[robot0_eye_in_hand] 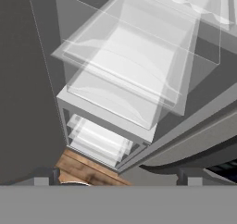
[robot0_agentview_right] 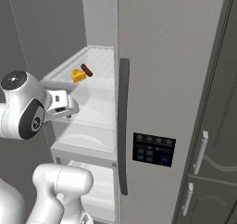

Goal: Retrieve the sausage and cheese from the fridge and place them on the cutting board on the counter.

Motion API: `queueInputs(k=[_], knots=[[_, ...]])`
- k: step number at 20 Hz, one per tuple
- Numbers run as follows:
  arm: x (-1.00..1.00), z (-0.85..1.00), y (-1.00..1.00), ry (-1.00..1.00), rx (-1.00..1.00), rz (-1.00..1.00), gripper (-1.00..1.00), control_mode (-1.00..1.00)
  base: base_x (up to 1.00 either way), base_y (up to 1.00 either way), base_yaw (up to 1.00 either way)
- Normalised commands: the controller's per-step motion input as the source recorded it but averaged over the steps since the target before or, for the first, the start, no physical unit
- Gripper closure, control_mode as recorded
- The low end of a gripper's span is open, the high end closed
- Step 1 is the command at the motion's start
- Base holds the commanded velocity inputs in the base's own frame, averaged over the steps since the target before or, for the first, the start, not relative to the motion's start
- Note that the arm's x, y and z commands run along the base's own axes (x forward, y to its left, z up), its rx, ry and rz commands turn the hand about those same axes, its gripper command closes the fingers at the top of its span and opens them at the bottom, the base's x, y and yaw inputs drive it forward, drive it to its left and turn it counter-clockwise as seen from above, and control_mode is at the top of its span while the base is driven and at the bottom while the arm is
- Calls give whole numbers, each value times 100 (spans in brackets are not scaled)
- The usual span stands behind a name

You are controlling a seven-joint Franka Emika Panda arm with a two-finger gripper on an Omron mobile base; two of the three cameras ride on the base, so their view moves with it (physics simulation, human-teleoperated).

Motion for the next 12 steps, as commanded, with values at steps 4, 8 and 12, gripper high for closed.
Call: queueInputs(k=[4, 8, 12], knots=[[0, 0, 0, 0, 0, 0, -100, -100, 0, 0, 0], [0, 0, 0, 0, 0, 0, -100, -100, 0, 0, 0], [0, 0, 0, 0, 0, 0, -100, -100, 0, 0, 0]])
